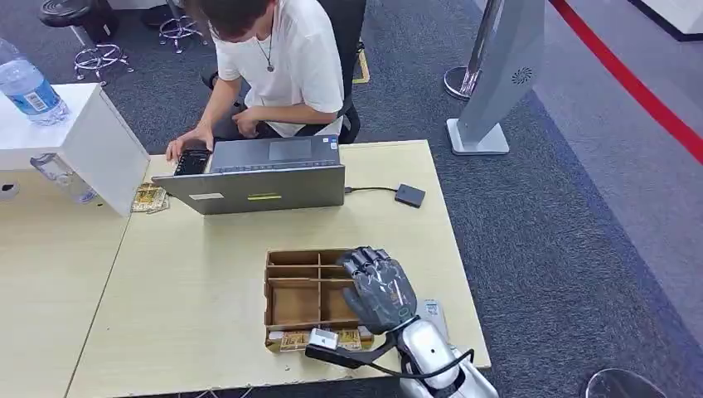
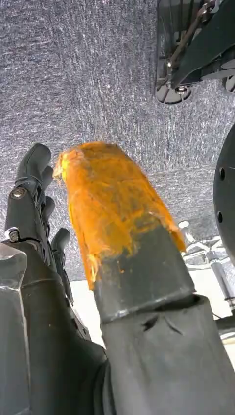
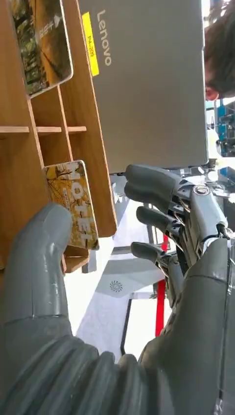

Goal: Pass the card to the sensor for recognition and then transmit it.

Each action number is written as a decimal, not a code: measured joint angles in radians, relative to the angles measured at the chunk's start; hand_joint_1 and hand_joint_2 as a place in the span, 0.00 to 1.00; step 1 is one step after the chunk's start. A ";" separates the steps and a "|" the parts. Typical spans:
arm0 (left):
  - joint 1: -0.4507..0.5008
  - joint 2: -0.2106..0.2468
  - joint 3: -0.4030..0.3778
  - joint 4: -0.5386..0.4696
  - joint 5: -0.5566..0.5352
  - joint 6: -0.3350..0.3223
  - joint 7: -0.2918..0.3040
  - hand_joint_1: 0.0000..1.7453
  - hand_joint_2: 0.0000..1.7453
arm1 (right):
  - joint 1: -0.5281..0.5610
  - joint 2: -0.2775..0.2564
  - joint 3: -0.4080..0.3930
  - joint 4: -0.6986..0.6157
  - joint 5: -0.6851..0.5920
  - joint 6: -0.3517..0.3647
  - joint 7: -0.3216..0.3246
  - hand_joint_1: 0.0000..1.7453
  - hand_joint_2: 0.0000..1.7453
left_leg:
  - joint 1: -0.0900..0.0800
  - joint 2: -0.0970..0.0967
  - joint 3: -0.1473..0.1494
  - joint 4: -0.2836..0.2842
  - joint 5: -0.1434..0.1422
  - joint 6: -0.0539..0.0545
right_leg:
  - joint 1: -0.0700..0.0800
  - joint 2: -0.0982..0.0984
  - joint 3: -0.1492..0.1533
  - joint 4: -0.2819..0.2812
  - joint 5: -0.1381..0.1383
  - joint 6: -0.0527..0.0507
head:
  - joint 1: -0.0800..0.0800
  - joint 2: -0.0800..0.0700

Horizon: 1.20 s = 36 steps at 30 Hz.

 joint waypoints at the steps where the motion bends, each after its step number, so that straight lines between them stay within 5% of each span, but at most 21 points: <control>1: 0.000 0.000 0.000 0.000 0.000 0.000 0.000 0.00 0.00 | -0.002 0.000 0.000 0.004 0.001 0.000 0.001 0.45 1.00 | 0.000 0.000 0.000 0.000 0.000 0.000 | 0.000 0.000 0.000 0.000 0.000 0.000 | 0.000 0.000; 12: 0.000 0.000 0.000 0.000 0.000 -0.001 0.000 0.00 0.00 | -0.008 0.000 0.000 0.032 0.004 0.000 0.014 0.57 1.00 | 0.000 0.000 0.000 0.000 0.000 0.000 | 0.000 0.000 0.000 0.000 0.000 0.000 | 0.000 0.000; 19: 0.000 0.000 0.000 0.000 0.000 -0.001 0.000 0.00 0.00 | -0.009 0.000 0.000 0.039 0.005 -0.002 0.018 0.85 1.00 | 0.000 0.000 0.000 0.000 0.000 0.000 | 0.000 0.000 0.000 0.000 0.000 0.000 | 0.000 0.000; 36: 0.000 0.000 0.000 0.000 0.000 -0.001 0.000 0.00 0.00 | -0.007 0.000 0.000 0.012 0.020 -0.030 0.011 0.97 1.00 | 0.000 0.000 0.000 0.000 0.000 0.000 | 0.000 0.000 0.000 0.000 0.000 0.000 | 0.000 0.000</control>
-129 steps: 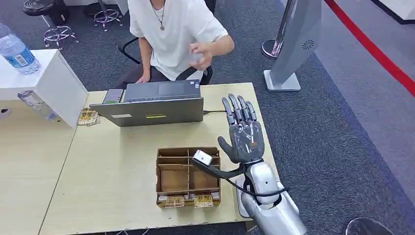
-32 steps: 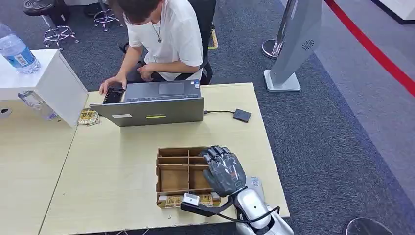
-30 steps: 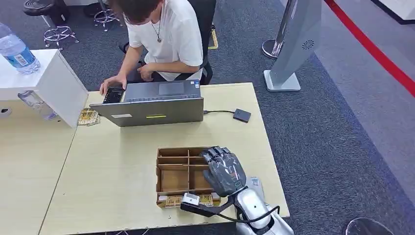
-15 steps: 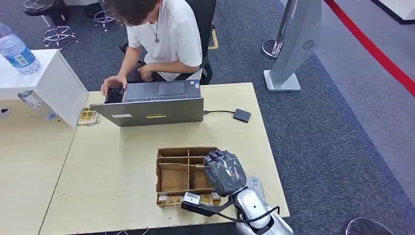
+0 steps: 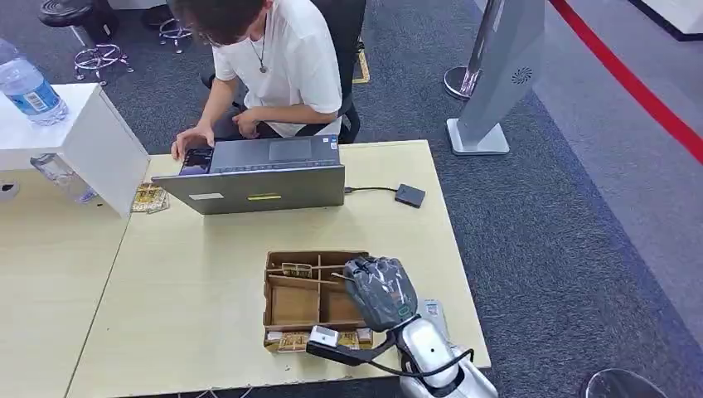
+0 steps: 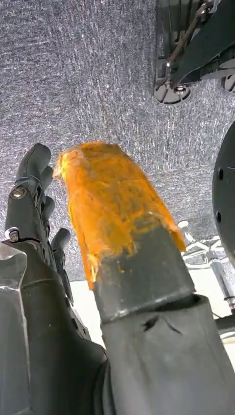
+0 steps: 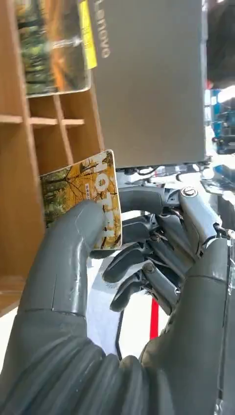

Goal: Pass the card to the sensor for recognition and then transmit it.

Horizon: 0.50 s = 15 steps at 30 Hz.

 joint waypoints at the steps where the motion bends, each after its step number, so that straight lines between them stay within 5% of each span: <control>1: 0.000 0.000 0.000 0.000 0.001 0.000 0.000 0.00 0.00 | 0.000 0.000 0.000 -0.006 0.002 -0.005 0.000 1.00 1.00 | 0.000 0.000 0.000 0.000 0.000 0.000 | 0.000 0.000 0.000 0.000 0.000 0.000 | 0.000 0.000; 15: 0.001 0.000 0.000 0.000 0.010 0.004 0.000 0.00 0.00 | 0.063 -0.005 -0.007 -0.201 0.032 -0.046 -0.061 1.00 1.00 | 0.000 0.000 0.000 0.000 0.000 0.000 | 0.000 0.000 0.000 0.000 0.000 0.000 | 0.000 0.000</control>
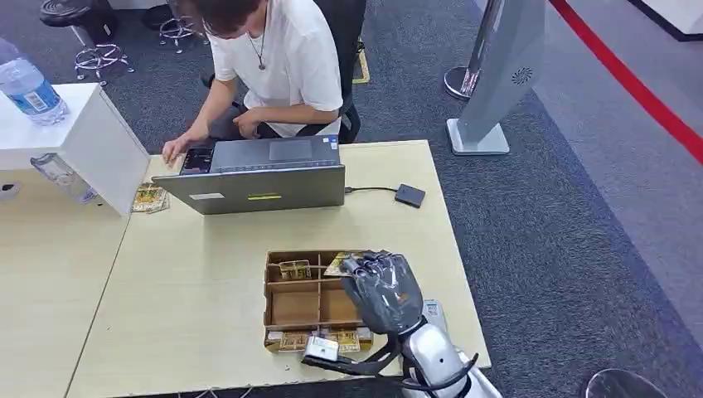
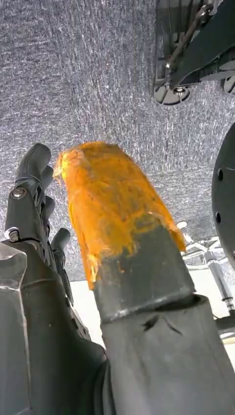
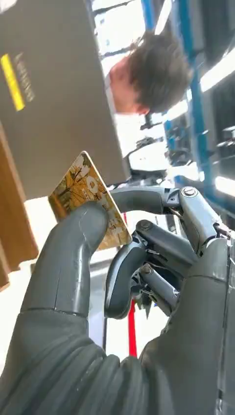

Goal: Pass the card to the sensor for recognition and then transmit it.

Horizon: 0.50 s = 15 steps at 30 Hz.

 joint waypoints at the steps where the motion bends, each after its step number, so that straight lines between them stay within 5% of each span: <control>1: 0.000 0.000 0.000 0.000 0.000 0.000 0.000 0.00 0.00 | 0.007 0.000 -0.003 -0.018 0.000 0.000 -0.013 1.00 1.00 | 0.000 0.000 0.000 0.000 0.000 0.000 | 0.000 0.000 0.000 0.000 0.000 0.000 | 0.000 0.000; 15: -0.001 0.000 0.000 0.000 -0.004 0.005 0.003 0.00 0.00 | 0.012 0.014 -0.036 -0.110 -0.002 0.000 -0.056 1.00 1.00 | 0.000 0.000 0.000 0.000 0.000 0.000 | 0.000 0.000 0.000 0.000 0.000 0.000 | 0.000 0.000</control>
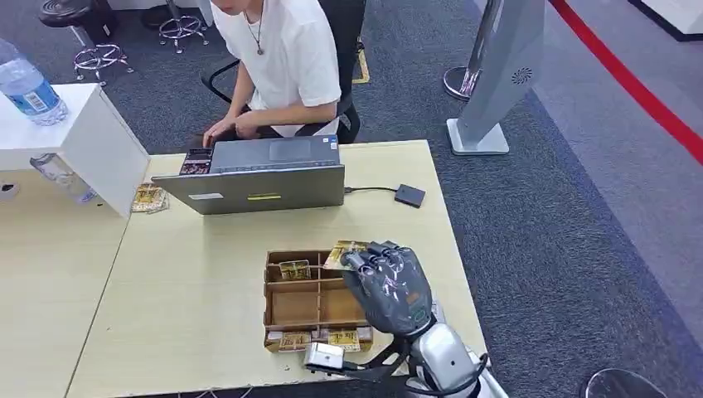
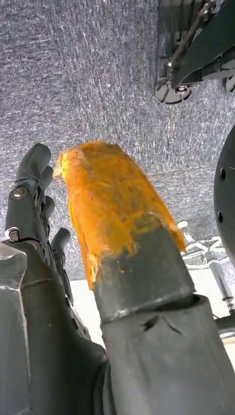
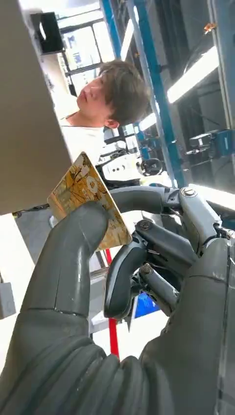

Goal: Pass the card to the sensor for recognition and then transmit it.

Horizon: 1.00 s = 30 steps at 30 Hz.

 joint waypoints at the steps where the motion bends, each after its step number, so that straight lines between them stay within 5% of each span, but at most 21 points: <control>1: 0.000 0.000 0.000 0.000 -0.002 0.000 0.000 0.00 0.00 | -0.007 0.002 -0.001 -0.001 0.000 0.000 0.002 1.00 1.00 | 0.000 0.000 0.000 0.000 0.000 0.000 | 0.000 0.000 0.000 0.000 0.000 0.000 | 0.000 0.000; 30: -0.001 0.000 -0.032 0.000 -0.037 -0.017 -0.005 0.00 0.00 | -0.294 0.062 -0.001 0.197 -0.020 0.023 0.106 1.00 1.00 | 0.000 0.000 0.000 0.000 0.000 0.000 | 0.000 0.000 0.000 0.000 0.000 0.000 | 0.000 0.000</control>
